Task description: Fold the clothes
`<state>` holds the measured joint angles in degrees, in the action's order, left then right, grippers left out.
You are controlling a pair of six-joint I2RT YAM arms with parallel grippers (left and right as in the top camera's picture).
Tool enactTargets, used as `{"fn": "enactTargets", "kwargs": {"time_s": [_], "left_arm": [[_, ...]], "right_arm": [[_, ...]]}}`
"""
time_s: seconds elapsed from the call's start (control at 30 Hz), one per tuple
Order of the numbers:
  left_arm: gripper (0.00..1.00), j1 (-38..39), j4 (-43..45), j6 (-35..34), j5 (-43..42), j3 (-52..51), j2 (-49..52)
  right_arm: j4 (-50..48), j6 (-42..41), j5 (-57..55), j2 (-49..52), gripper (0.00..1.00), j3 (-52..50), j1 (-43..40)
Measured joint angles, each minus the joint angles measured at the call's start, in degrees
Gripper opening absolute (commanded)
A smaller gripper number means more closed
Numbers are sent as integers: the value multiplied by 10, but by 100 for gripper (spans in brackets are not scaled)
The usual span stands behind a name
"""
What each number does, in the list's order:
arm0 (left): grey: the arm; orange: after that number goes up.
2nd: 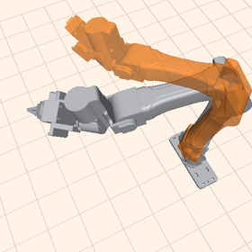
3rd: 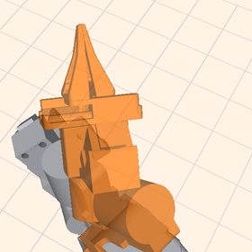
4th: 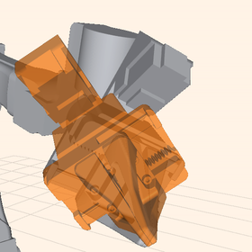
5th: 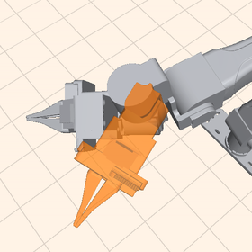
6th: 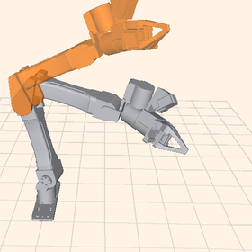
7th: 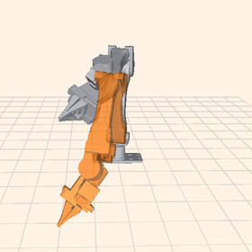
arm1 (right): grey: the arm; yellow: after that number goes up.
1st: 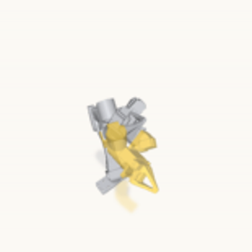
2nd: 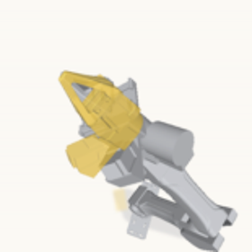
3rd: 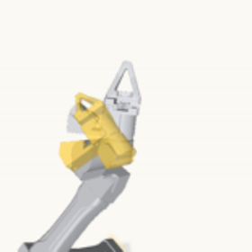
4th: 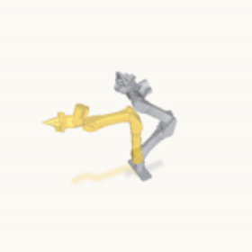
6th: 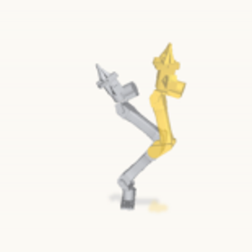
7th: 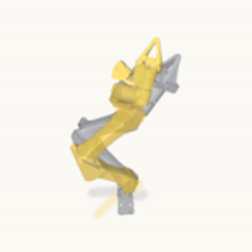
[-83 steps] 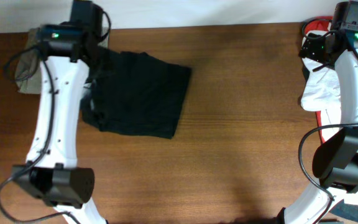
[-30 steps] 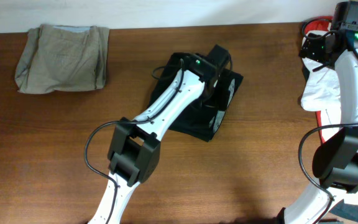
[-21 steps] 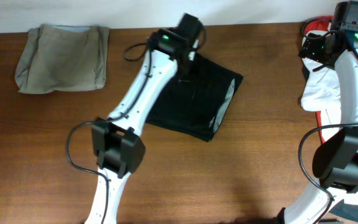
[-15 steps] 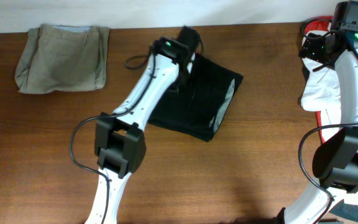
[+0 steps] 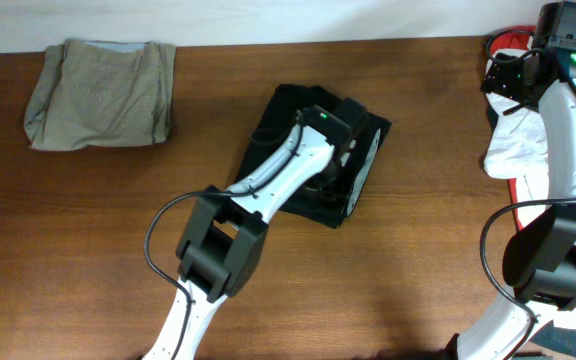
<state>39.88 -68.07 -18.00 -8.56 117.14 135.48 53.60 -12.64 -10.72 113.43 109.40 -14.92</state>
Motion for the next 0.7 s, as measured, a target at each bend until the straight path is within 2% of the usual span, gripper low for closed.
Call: {"fn": "enactTargets", "kwargs": {"time_s": [0.47,0.57,0.7], "left_arm": [[1,20,32,0,-24,-52,0],[1,19,-12,0,-29,-20,0],[1,10,-12,4,-28,65,-23]], "right_arm": [[0,0,0,0,99,0,0],[0,0,0,0,99,0,0],[0,0,0,0,99,0,0]]}}
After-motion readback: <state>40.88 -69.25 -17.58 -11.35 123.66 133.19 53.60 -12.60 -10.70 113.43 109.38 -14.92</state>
